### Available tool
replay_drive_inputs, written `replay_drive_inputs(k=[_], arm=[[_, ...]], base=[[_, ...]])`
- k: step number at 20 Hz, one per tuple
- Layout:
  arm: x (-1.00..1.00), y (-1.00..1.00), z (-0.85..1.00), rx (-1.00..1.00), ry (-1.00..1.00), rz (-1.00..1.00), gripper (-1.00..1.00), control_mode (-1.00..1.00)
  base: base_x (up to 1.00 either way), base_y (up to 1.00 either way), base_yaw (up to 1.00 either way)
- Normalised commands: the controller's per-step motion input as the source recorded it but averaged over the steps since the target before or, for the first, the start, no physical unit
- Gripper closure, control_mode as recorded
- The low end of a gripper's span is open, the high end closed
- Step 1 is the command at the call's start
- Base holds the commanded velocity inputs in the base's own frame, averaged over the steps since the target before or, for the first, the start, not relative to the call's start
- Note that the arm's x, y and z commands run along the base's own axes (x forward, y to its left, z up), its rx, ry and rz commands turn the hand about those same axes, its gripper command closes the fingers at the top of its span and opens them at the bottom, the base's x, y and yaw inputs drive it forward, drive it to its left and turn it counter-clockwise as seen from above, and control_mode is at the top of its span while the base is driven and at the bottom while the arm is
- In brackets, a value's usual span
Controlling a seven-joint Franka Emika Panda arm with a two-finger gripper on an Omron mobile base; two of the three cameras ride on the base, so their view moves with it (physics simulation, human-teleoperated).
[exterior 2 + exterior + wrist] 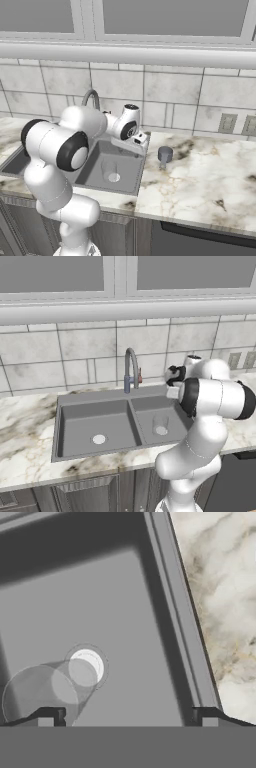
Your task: Move any existing items from the left basin to the right basin for drying. Then move the measuring cup from the counter to the left basin of the sink for washing.
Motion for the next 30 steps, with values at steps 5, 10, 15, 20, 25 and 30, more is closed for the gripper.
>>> replay_drive_inputs(k=[5,10,15,20,25,30], arm=[[-0.08,-0.53,0.24,0.0,0.0,0.0,-1.0,-1.0],[-0.11,-0.5,0.19,-0.01,-0.01,0.0,-1.0,-1.0],[-0.06,-0.48,0.12,-0.02,-0.04,0.0,-1.0,-1.0],[0.0,-0.41,0.02,-0.01,-0.04,0.0,-1.0,-1.0],[0.0,-0.43,0.0,0.0,-0.05,0.0,-1.0,-1.0],[0.0,-0.4,-0.01,0.0,-0.03,0.0,-1.0,-1.0]], base=[[0.0,0.0,0.0],[0.0,0.0,0.0],[0.0,0.0,0.0],[0.0,0.0,0.0],[0.0,0.0,0.0],[0.0,0.0,0.0]])
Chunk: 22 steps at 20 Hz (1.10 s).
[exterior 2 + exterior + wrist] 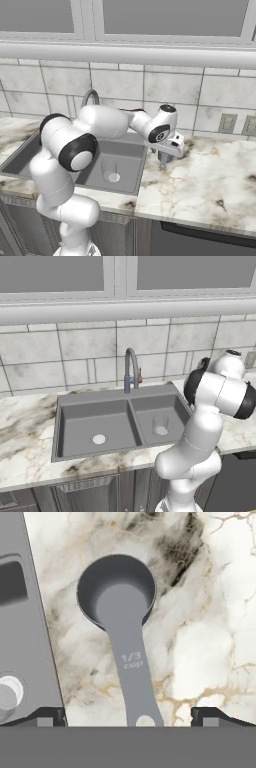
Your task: Move any existing items from the left basin to the right basin for drying. Then move the measuring cup from the counter to the left basin of the sink for washing.
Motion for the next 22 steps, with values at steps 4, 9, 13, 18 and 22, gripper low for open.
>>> replay_drive_inputs(k=[4,9,13,18,22], arm=[[0.04,-0.22,-0.16,0.0,0.0,0.01,-1.0,-1.0],[0.11,-0.1,-0.25,0.0,0.0,0.03,-1.0,-1.0],[0.04,-0.06,-0.18,0.0,0.0,0.04,-1.0,-1.0],[0.08,0.0,-0.12,0.0,0.0,0.09,-1.0,-1.0],[0.07,0.0,-0.15,0.0,0.0,0.11,-1.0,-1.0]], base=[[0.0,0.0,0.0],[0.0,0.0,0.0],[0.0,0.0,0.0],[0.0,0.0,0.0],[0.0,0.0,0.0]])
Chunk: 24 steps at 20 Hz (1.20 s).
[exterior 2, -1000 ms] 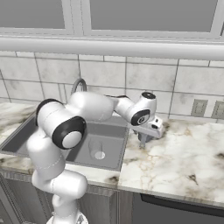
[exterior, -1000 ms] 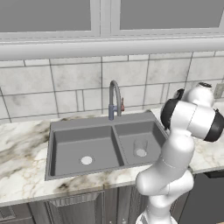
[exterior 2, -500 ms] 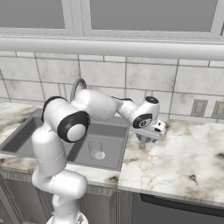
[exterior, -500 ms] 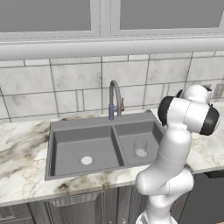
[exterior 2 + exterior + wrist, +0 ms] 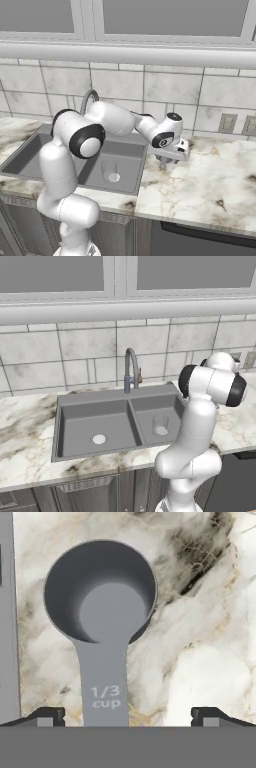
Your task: Move any existing items from the left basin to the right basin for drying. Then move the measuring cup from the counter to the left basin of the sink for washing.
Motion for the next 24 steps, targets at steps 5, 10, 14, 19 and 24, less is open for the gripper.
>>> replay_drive_inputs(k=[5,10,14,19,24], arm=[[0.08,0.0,-0.16,0.0,0.0,0.1,-1.0,-1.0],[0.14,0.03,-0.23,0.0,0.03,0.07,1.0,-1.0],[0.12,0.03,-0.2,0.0,0.09,0.05,1.0,-1.0],[-0.02,0.0,-0.02,0.0,0.02,0.02,1.0,-1.0],[-0.2,0.0,0.24,0.0,-0.01,0.0,1.0,-1.0]], base=[[0.0,0.0,0.0],[0.0,0.0,0.0],[0.0,0.0,0.0],[0.0,0.0,0.0],[0.0,0.0,0.0]])
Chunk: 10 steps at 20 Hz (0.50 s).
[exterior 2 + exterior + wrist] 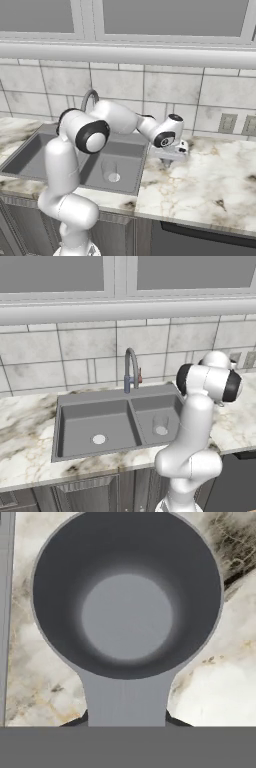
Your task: Move any existing items from the left basin to the right basin for drying. Then move the measuring cup from the counter to the left basin of the sink for washing.
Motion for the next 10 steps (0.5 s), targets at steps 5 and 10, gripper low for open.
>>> replay_drive_inputs(k=[5,10], arm=[[-0.26,0.0,0.48,0.0,-0.02,0.0,1.0,-1.0],[-0.29,0.02,0.49,0.0,0.0,0.0,1.0,-1.0]], base=[[0.0,0.0,0.0],[0.0,0.0,0.0]])
